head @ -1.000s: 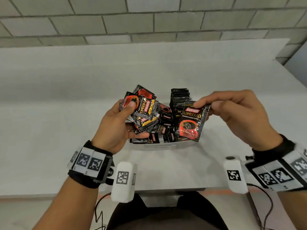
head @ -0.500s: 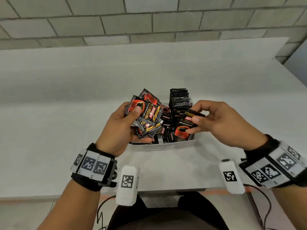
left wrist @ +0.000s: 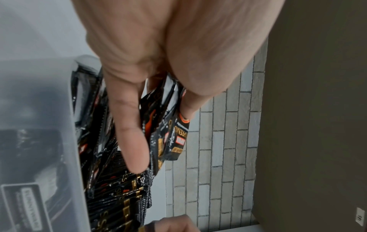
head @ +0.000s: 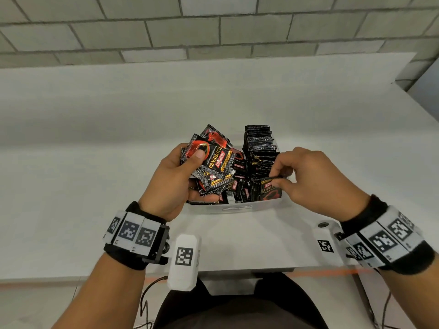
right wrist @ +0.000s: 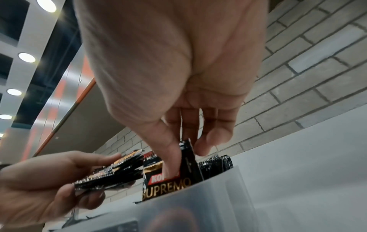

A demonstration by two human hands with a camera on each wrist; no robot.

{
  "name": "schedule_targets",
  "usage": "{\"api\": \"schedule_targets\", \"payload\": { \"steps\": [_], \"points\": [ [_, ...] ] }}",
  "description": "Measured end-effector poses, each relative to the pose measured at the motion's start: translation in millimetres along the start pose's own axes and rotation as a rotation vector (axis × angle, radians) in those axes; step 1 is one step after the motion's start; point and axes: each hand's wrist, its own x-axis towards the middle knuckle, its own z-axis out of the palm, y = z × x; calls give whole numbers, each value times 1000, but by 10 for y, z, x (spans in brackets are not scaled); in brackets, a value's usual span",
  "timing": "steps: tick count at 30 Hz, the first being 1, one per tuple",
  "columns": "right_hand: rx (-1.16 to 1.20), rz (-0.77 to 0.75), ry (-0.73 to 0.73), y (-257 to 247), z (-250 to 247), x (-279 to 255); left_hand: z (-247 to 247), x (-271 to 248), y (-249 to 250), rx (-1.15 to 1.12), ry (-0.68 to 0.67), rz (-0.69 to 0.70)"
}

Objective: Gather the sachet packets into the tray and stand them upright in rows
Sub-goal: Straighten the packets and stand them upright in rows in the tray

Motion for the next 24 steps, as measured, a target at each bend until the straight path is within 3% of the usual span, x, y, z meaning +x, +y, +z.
{"api": "schedule_targets", "payload": {
  "steps": [5, 11, 19, 24],
  "points": [
    [-8, 54, -71, 38, 3, 25, 1, 8, 8, 3, 0, -4],
    [148, -36, -40, -31, -79, 26, 13, 22, 2, 9, 1, -3],
    [7, 63, -76, 136, -57, 38, 23, 21, -5, 5, -4, -8],
    [30, -147, -138, 29, -98, 23, 0, 19, 3, 11, 1, 0]
  ]
}}
